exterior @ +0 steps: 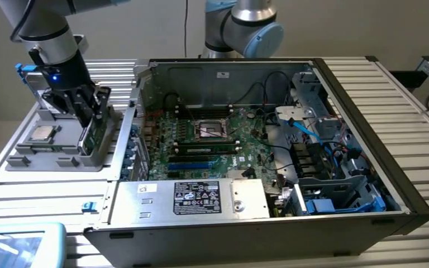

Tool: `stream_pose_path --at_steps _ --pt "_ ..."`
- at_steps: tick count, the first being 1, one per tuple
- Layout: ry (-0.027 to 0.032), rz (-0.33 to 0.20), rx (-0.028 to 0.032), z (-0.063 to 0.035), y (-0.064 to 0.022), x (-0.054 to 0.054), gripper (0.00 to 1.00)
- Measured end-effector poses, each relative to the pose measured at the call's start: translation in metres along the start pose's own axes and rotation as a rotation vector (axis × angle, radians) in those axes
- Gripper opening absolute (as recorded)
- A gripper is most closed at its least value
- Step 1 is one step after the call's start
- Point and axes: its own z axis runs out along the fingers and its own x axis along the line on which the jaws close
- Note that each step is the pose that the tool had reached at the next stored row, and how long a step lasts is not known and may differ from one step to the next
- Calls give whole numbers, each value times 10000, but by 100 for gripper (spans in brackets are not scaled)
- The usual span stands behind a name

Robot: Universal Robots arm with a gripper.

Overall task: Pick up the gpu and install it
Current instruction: 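Pick up the gpu and move the gpu toward the slot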

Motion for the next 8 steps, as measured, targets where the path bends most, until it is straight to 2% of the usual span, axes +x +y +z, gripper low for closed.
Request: stream_pose_path --at_steps 3,8 --pt "1 1 0 0 -3 66 40" --pt "0 0 -1 1 -33 70 40"
